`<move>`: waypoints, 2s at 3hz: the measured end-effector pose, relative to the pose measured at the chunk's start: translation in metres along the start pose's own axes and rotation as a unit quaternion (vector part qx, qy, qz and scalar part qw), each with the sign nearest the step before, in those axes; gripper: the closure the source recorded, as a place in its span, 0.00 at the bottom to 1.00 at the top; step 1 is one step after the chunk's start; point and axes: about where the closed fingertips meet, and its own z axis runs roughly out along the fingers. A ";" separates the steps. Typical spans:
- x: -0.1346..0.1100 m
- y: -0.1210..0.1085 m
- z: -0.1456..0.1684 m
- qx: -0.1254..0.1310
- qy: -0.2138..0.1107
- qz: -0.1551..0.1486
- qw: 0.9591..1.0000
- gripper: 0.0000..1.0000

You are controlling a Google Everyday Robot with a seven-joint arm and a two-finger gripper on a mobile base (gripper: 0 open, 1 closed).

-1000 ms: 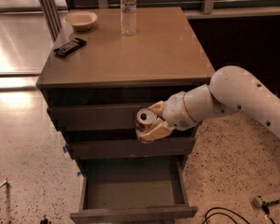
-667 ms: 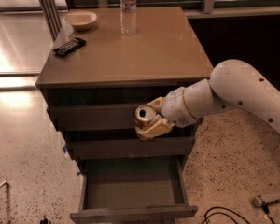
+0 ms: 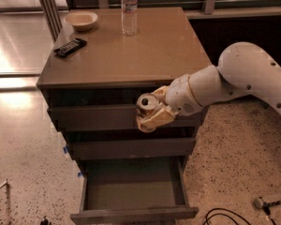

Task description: Pick orange can from bottom drawer and place on counter

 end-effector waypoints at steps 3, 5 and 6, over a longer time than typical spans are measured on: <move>-0.068 -0.035 -0.068 0.000 -0.025 0.015 1.000 1.00; -0.072 -0.083 -0.065 0.044 0.002 0.065 0.997 1.00; -0.074 -0.115 -0.067 0.068 -0.002 0.086 0.994 1.00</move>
Offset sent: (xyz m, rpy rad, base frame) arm 0.0101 -0.0020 0.0577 0.0263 0.0484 -0.0003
